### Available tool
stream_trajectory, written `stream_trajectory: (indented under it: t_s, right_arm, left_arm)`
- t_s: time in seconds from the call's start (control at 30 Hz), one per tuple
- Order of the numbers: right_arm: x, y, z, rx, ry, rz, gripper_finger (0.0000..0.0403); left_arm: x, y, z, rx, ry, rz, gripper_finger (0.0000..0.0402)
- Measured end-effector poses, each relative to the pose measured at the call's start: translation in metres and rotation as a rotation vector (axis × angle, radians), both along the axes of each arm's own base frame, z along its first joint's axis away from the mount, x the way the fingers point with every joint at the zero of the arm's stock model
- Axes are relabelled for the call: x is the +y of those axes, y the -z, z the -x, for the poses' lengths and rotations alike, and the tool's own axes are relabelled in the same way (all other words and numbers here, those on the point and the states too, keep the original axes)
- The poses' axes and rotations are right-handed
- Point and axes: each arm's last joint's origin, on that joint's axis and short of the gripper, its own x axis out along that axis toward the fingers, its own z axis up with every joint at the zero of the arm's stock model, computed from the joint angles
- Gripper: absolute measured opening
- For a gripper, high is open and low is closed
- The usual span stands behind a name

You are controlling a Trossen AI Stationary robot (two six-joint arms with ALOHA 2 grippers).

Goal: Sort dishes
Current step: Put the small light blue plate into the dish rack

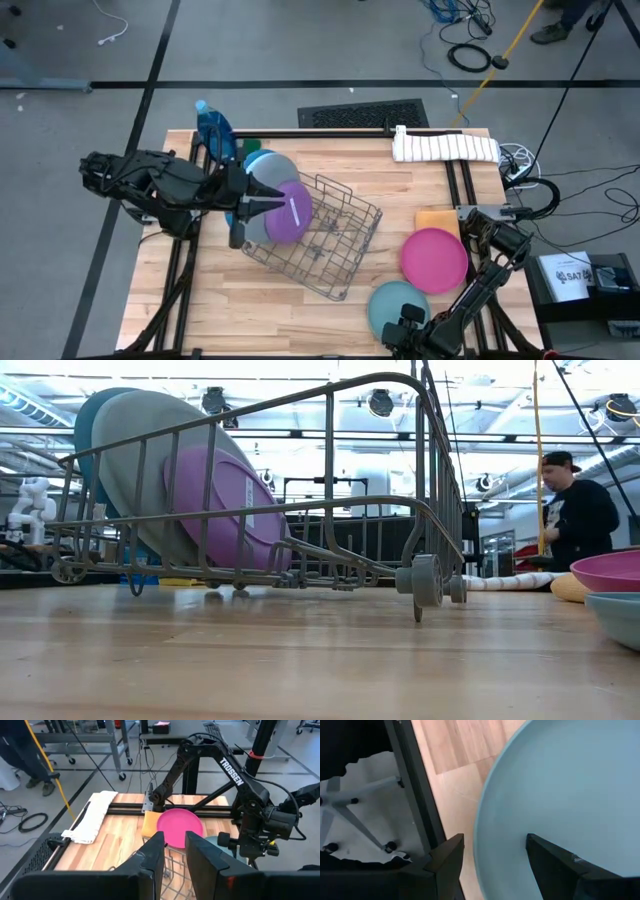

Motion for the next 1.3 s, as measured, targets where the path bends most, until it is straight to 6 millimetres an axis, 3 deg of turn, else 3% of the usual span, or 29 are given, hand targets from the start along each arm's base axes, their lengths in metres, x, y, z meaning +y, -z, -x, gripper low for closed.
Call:
stream_trajectory:
  t_s: [0.27,0.37,0.6,0.77,0.97,1.3]
  right_arm:
    - [-0.001,0.011,-0.001,0.029,0.004,0.044,0.0197]
    - [-0.002,0.016,-0.001,0.045,0.006,0.065,0.0162]
    - [-0.001,0.021,-0.003,0.027,-0.009,0.076,0.0025]
    - [-0.003,0.019,-0.004,0.014,-0.025,0.1,0.0009]
    - [-0.001,-0.011,-0.005,-0.031,-0.1,0.07,0.0003]
    - [0.001,-0.111,-0.008,-0.254,-0.241,-0.071,0.0002]
  left_arm:
    - [0.0,0.0,0.0,0.0,0.003,-0.003,0.0079]
    - [0.0,0.0,0.0,0.002,0.003,-0.005,0.0079]
    - [0.0,0.002,0.001,0.019,0.004,-0.014,0.0079]
    - [0.0,0.003,0.001,0.034,0.004,-0.02,0.0079]
    - [-0.004,0.013,-0.008,0.105,0.038,-0.062,0.0079]
    - [-0.009,0.012,-0.017,0.071,0.116,-0.162,0.0079]
